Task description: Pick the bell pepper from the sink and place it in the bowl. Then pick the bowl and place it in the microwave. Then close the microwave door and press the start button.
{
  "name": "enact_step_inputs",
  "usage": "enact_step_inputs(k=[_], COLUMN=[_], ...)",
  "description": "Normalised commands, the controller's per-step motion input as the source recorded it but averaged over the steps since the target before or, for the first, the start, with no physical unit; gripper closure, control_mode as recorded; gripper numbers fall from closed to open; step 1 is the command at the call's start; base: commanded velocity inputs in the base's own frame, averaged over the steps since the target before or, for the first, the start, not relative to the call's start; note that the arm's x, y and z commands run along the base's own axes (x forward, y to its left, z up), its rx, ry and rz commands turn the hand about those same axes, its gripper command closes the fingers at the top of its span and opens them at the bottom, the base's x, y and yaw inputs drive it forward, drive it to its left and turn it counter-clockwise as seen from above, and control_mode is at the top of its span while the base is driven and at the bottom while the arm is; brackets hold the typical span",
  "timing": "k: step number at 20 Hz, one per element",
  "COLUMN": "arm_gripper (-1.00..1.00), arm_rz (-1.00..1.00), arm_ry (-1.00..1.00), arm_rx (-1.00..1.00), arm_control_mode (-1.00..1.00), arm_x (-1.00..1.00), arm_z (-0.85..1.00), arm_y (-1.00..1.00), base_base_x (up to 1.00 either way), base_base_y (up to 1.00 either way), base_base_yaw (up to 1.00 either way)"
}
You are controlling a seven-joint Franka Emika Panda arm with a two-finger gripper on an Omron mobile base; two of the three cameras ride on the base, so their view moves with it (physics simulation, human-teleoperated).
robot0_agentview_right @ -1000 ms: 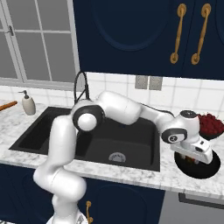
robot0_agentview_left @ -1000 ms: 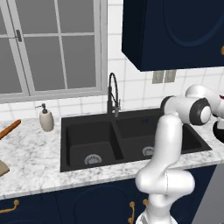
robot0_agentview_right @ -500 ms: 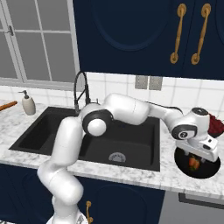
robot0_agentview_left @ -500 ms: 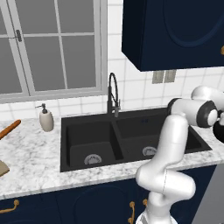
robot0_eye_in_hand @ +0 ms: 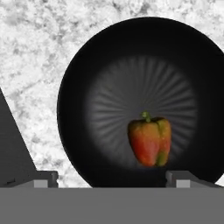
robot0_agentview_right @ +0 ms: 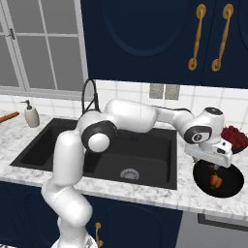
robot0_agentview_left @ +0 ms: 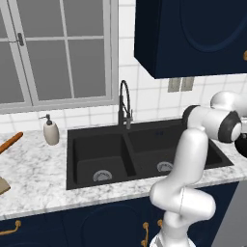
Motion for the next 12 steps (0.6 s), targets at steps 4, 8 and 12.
enact_step_inputs(k=[4,8,12], arm_gripper=[-1.00,-1.00,-1.00], arm_rz=[0.17,0.14,0.13], arm_ry=[0.07,0.12,0.06], arm_rx=[-0.18,-0.10,-0.01], arm_control_mode=[-1.00,-1.00,-1.00], arm_x=[0.15,0.20,0.00], arm_z=[-0.41,-0.57,-0.35], arm_y=[0.54,0.01,-0.18], base_base_x=[0.00,0.00,0.00], base_base_y=[0.00,0.00,0.00], base_base_yaw=[0.00,0.00,0.00])
